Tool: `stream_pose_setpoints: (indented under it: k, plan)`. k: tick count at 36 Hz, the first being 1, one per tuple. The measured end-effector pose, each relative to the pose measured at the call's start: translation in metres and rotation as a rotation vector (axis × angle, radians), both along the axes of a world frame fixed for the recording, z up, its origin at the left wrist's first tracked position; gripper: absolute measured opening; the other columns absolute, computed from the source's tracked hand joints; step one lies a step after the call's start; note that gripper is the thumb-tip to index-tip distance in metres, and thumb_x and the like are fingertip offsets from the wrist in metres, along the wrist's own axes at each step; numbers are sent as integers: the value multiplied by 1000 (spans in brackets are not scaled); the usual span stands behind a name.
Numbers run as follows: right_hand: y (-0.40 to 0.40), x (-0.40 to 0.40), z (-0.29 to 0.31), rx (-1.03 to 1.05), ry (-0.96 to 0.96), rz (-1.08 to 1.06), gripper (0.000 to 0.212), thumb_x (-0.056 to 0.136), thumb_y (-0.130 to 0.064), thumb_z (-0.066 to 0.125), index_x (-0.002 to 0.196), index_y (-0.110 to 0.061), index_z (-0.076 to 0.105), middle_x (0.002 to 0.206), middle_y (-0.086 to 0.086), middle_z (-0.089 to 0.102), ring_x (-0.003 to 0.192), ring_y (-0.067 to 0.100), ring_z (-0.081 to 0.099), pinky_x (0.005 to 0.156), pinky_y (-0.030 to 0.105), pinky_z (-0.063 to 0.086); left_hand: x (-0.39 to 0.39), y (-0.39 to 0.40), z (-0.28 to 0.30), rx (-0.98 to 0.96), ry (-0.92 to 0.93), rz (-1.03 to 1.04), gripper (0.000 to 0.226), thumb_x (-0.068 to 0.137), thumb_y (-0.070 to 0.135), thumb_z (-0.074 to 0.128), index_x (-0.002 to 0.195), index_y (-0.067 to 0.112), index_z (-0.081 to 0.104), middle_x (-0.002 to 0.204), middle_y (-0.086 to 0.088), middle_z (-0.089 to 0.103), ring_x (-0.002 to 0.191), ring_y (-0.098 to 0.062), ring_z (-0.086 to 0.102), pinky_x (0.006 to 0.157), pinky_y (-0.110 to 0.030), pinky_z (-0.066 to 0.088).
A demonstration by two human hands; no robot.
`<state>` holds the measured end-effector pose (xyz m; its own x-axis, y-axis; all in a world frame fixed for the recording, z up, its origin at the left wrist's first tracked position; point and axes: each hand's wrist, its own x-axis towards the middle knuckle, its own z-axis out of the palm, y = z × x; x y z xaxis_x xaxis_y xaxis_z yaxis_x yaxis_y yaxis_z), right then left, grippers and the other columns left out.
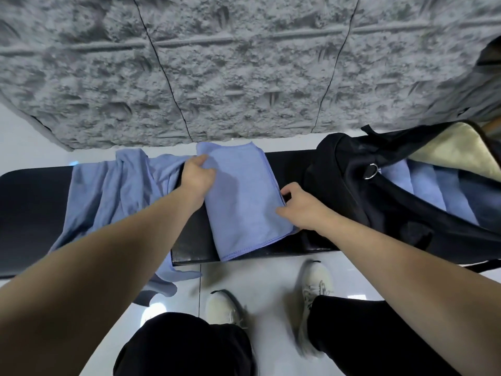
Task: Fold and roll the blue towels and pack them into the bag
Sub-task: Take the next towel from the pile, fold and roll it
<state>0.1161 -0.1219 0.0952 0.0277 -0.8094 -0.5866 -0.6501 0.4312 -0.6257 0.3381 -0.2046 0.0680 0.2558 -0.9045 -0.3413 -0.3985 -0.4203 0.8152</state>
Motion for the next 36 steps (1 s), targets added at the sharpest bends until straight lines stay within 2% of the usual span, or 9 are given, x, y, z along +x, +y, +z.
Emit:
stream_pose_setpoints:
  k: [5,8,11,16,19,21,26,30,36]
  plan:
    - [-4,-4,-7,-40,-112,-120,37,91,-12,56,117,-22,32,76,8,57,56,27,61,59,44,61,-9,-24,0,-43,-102,-132,58,97,10,48,152,14,29,156,1,24,125,-18,44,83,-22,37]
    - [-6,-7,-8,-24,-143,-146,33,91,-17,62,112,-17,36,84,12,56,61,26,62,58,43,61,-15,-31,1,-50,-185,-244,64,97,12,52,154,15,24,161,2,10,139,-20,34,89,-26,42]
    - [-4,-7,-5,42,-192,-135,38,89,-21,68,112,-14,38,89,13,58,66,24,64,59,38,61,-21,-24,1,-69,-215,-273,64,93,11,57,151,19,31,162,1,1,132,-25,43,88,-31,45]
    - [4,-11,-5,108,-267,-153,31,89,-10,67,99,-17,38,94,16,62,69,24,70,64,36,60,-27,7,0,-85,-136,-72,50,92,9,59,139,17,46,153,-6,17,117,-26,51,79,-23,40]
    - [10,-12,-4,107,-280,-190,30,91,-9,65,99,-16,37,84,15,61,64,23,66,60,32,59,-28,32,4,-27,-73,-15,46,93,13,58,137,16,46,146,-5,24,78,-11,54,71,-24,40]
    - [15,-11,-1,96,-284,-205,29,92,-10,64,101,-15,36,78,14,60,61,21,63,56,30,57,-27,50,4,10,-66,-23,46,92,15,58,136,18,45,142,-4,27,68,-3,46,65,-25,40]
    - [28,-7,1,75,-257,-211,27,94,-14,62,98,-17,36,76,13,65,57,17,61,52,27,52,-18,90,7,28,-51,-113,51,91,13,59,139,23,43,140,-3,26,71,-5,46,56,-18,42]
    - [38,-7,1,73,-239,-191,20,96,-15,58,96,-17,38,81,12,64,63,17,63,59,29,54,-12,111,13,59,-14,-138,63,89,-5,50,142,28,40,139,0,21,72,-5,44,43,-9,42]
    - [59,-13,6,108,-207,-90,20,95,-16,59,99,-18,39,84,10,70,59,13,58,58,24,51,3,135,16,82,1,-124,50,89,-7,52,125,27,56,132,-1,29,76,-8,49,51,-10,41]
